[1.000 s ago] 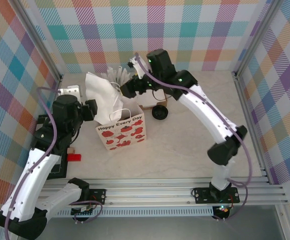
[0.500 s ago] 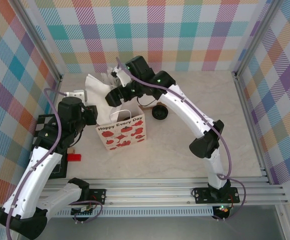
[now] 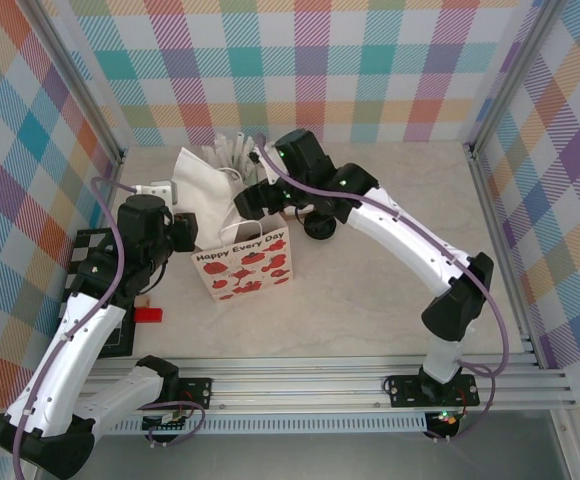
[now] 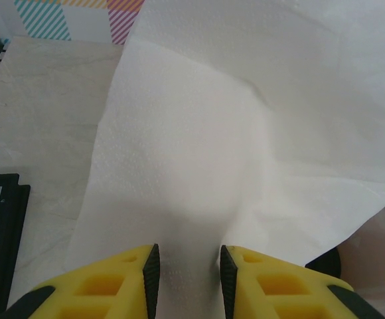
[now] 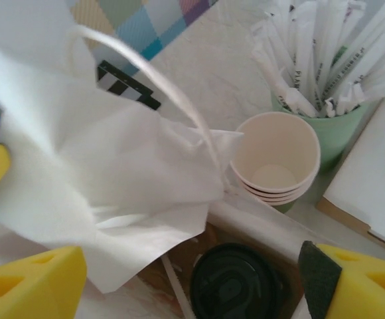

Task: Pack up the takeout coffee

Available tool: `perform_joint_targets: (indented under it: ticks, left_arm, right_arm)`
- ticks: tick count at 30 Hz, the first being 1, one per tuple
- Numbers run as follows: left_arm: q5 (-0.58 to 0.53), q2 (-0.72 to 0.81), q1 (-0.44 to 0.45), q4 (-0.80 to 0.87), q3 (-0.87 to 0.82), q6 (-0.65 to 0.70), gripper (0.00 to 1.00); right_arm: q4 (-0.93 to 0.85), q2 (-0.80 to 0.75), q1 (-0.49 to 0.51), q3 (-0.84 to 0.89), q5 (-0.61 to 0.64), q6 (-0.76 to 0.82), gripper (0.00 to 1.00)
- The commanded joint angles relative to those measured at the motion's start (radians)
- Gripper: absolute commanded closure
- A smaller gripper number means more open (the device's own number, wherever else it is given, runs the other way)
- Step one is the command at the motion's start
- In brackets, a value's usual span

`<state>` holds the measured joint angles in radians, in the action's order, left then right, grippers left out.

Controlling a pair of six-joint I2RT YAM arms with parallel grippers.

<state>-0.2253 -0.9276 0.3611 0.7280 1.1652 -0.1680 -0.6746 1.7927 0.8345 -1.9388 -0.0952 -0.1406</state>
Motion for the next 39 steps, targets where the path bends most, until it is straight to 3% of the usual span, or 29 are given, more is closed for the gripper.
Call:
perform_joint_targets:
  ticks: [1,5,15,16,25,27,30,34,39]
  left_arm:
    - [0.010,0.006,-0.011,-0.014,-0.019,-0.004,0.70]
    - [0.013,0.009,-0.011,-0.012,-0.021,-0.004,0.71]
    - [0.032,0.010,-0.011,-0.013,-0.027,-0.003,0.72]
    - [0.035,0.011,-0.011,-0.015,-0.027,-0.002,0.72]
    - [0.048,0.041,-0.011,-0.012,-0.002,0.015,0.72]
    - [0.050,0.051,-0.011,-0.019,0.001,0.012,0.71]
    - [0.051,0.063,-0.013,-0.024,0.008,0.004,0.68]
    - [0.001,0.084,-0.013,-0.028,0.020,-0.034,0.50]
    - [-0.191,0.088,-0.013,-0.005,0.028,-0.099,0.15]
  right_arm:
    - [0.096,-0.017,0.009,0.016,-0.134,0.036,0.23]
    - [0.087,0.027,0.012,-0.030,-0.225,0.056,0.27]
    - [0.098,0.135,0.043,-0.149,-0.162,0.181,0.27]
    - [0.107,0.137,0.050,-0.151,-0.142,0.196,0.30]
    - [0.189,0.021,0.083,-0.022,-0.039,0.334,0.90]
    - [0.175,0.006,0.083,-0.009,-0.029,0.357,0.99]
    - [0.163,-0.013,0.083,0.012,-0.020,0.383,1.00]
    - [0.156,-0.051,0.084,0.058,0.037,0.409,1.00]
    - [0.128,-0.099,0.083,0.115,0.060,0.473,1.00]
